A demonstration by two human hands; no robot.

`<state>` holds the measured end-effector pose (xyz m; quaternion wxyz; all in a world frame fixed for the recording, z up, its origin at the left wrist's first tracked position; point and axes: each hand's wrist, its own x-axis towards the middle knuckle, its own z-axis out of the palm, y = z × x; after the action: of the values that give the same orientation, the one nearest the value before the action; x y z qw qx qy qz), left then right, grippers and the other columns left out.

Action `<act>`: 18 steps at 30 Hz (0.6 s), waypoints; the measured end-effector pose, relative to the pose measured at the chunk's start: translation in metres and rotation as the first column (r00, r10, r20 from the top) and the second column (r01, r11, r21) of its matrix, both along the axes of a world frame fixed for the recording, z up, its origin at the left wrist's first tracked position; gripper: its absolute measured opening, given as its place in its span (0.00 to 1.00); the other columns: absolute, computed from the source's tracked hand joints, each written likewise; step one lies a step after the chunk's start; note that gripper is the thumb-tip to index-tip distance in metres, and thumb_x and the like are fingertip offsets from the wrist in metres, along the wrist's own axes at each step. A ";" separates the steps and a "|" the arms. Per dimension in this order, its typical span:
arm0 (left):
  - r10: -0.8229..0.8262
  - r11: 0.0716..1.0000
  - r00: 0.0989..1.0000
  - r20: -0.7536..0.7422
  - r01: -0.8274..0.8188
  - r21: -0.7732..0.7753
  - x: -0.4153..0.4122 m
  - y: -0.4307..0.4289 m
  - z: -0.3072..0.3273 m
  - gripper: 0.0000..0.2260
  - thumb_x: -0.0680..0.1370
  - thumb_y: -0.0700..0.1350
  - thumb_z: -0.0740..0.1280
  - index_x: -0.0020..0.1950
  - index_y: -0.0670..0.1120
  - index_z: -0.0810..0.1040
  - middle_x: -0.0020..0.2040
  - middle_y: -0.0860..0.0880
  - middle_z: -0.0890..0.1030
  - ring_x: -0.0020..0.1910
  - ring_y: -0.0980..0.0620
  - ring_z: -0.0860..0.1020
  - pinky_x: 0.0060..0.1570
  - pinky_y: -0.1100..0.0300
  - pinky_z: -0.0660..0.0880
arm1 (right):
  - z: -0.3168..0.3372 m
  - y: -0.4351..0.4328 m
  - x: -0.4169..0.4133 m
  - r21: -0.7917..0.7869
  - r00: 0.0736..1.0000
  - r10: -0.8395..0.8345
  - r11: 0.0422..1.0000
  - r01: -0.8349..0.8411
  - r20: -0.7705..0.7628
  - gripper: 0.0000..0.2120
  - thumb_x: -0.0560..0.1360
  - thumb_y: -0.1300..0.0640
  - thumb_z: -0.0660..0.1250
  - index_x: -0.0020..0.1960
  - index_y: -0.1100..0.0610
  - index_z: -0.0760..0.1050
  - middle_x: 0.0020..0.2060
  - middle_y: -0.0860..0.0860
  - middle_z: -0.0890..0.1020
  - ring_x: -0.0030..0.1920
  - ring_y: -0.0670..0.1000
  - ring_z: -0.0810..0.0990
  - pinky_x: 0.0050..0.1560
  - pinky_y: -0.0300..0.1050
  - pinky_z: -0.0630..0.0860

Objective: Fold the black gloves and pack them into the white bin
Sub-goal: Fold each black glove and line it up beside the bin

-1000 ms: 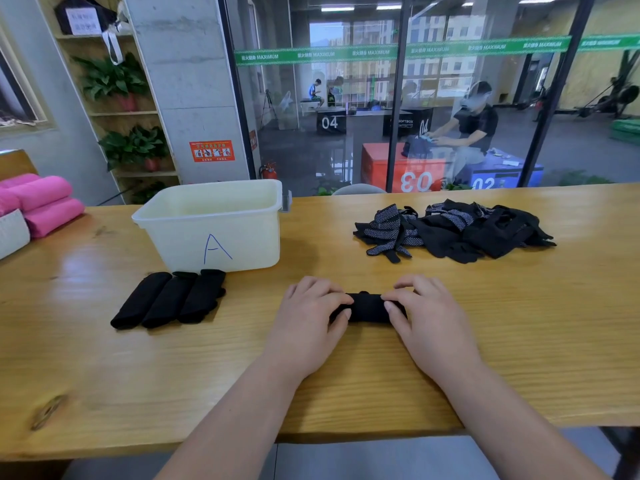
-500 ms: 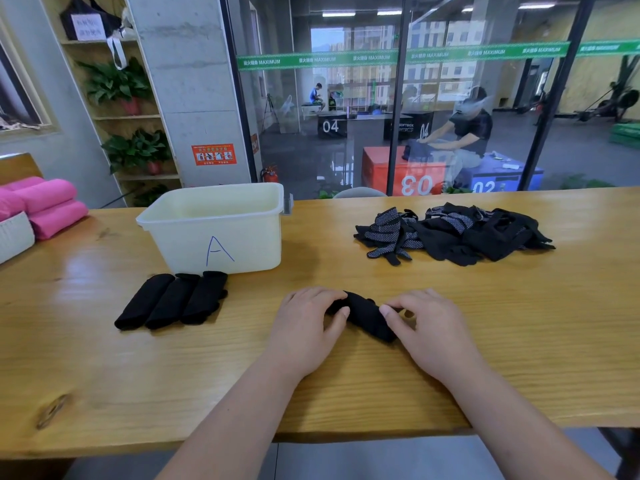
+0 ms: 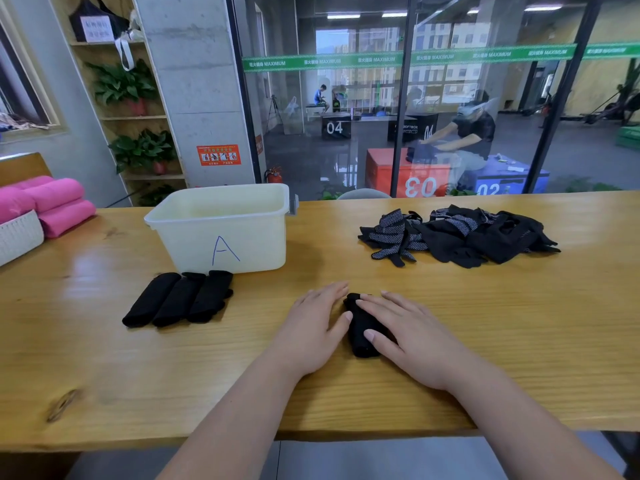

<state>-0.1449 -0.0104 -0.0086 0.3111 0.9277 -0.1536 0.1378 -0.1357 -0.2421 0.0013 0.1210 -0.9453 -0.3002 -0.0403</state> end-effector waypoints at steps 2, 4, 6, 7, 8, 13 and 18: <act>0.015 1.000 1.000 0.025 -0.016 0.017 0.001 -0.001 0.000 0.24 0.86 0.51 0.63 0.82 0.54 0.65 0.77 0.59 0.73 0.77 0.63 0.64 0.81 0.53 0.59 | 0.000 0.000 0.000 0.010 1.000 0.008 1.000 -0.008 -0.002 0.28 0.86 0.36 0.49 0.84 0.37 0.51 0.82 0.32 0.53 0.83 0.42 0.46 0.82 0.46 0.49; 0.040 0.999 0.997 0.061 -0.042 0.031 0.002 -0.001 0.000 0.22 0.86 0.51 0.63 0.81 0.52 0.68 0.76 0.56 0.75 0.77 0.58 0.67 0.79 0.50 0.62 | -0.001 -0.001 0.000 0.043 1.000 0.010 0.999 -0.010 0.004 0.28 0.86 0.35 0.49 0.84 0.37 0.51 0.82 0.31 0.52 0.83 0.41 0.45 0.82 0.47 0.50; 0.070 0.996 0.992 0.107 -0.075 0.050 0.000 -0.001 0.002 0.21 0.86 0.50 0.63 0.79 0.52 0.70 0.75 0.55 0.76 0.77 0.56 0.67 0.79 0.49 0.63 | 0.000 -0.003 -0.002 0.114 1.000 -0.004 0.993 0.001 0.030 0.28 0.85 0.35 0.49 0.84 0.38 0.53 0.82 0.31 0.53 0.83 0.39 0.47 0.82 0.47 0.53; 0.077 0.995 0.989 0.124 -0.085 0.060 -0.001 -0.001 0.004 0.20 0.86 0.50 0.63 0.79 0.52 0.71 0.75 0.54 0.76 0.78 0.55 0.67 0.79 0.50 0.62 | 0.001 -0.004 -0.004 0.155 0.999 -0.012 0.988 0.005 0.045 0.28 0.85 0.35 0.51 0.84 0.38 0.56 0.81 0.32 0.56 0.82 0.39 0.50 0.82 0.46 0.55; 0.076 0.993 0.988 0.131 -0.086 0.074 -0.003 -0.001 0.006 0.20 0.86 0.51 0.63 0.78 0.52 0.72 0.75 0.54 0.76 0.77 0.55 0.67 0.79 0.51 0.61 | 0.002 -0.005 -0.006 0.188 0.998 -0.017 0.982 0.006 0.056 0.27 0.85 0.36 0.53 0.83 0.39 0.60 0.80 0.32 0.60 0.81 0.38 0.54 0.81 0.45 0.57; 0.015 0.980 0.996 0.086 -0.032 0.198 -0.011 0.008 0.013 0.21 0.86 0.53 0.63 0.79 0.56 0.70 0.76 0.54 0.74 0.77 0.53 0.67 0.80 0.52 0.58 | 0.001 -0.003 -0.008 0.156 0.997 -0.010 0.988 -0.001 0.072 0.25 0.82 0.36 0.60 0.78 0.38 0.69 0.76 0.29 0.66 0.75 0.36 0.65 0.77 0.44 0.66; 0.089 0.955 0.993 0.083 -0.109 0.275 -0.021 0.040 0.013 0.21 0.86 0.56 0.61 0.80 0.56 0.69 0.81 0.57 0.68 0.82 0.55 0.59 0.82 0.54 0.54 | 0.008 0.015 -0.005 0.092 0.999 0.029 0.995 -0.032 0.037 0.26 0.84 0.37 0.58 0.81 0.38 0.64 0.78 0.30 0.62 0.78 0.37 0.61 0.79 0.42 0.61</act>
<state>-0.1661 0.0300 0.0042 0.1645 0.9634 -0.1357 0.1626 -0.1411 -0.2271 0.0094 0.1599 -0.9332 -0.3144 -0.0690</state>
